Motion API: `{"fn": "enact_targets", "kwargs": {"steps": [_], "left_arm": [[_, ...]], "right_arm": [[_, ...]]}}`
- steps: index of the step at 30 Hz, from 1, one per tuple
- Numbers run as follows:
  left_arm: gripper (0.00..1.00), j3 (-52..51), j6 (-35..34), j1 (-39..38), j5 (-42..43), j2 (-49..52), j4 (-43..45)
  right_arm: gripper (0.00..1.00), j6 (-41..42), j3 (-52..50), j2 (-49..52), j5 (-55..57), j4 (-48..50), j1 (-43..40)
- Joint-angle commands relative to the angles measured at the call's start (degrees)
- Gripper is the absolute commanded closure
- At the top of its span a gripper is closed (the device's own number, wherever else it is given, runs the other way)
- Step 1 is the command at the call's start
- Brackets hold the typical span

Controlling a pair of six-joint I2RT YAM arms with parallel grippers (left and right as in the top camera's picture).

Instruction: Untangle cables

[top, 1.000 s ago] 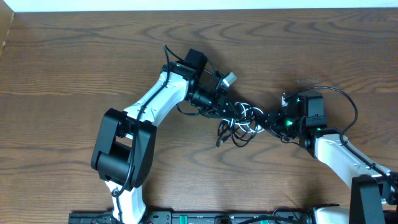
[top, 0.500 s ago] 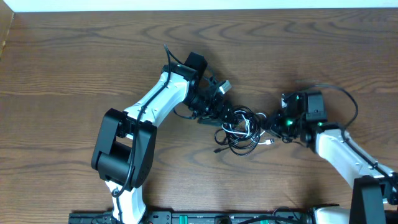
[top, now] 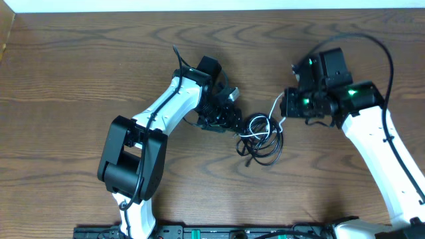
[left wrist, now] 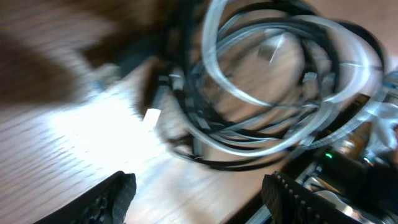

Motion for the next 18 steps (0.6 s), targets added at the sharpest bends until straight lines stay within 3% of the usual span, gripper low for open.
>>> {"fn": "enact_targets", "kwargs": {"steps": [1,12,18], "left_arm": [[0.30,0.0,-4.0,0.8,-7.7,0.2,-0.4],[0.29,0.0,-4.0,7.3,-9.3,0.2,-1.9],[0.29,0.0,-4.0,8.4,-9.3,0.2,-1.9]], "right_arm": [[0.99,-4.9,7.1,-1.1,5.6,-1.2,2.5],[0.99,-14.7,20.0,-1.2,3.2,-0.1,5.8],[0.99,-7.3,19.6,-0.7,11.3,2.1,5.7]]}}
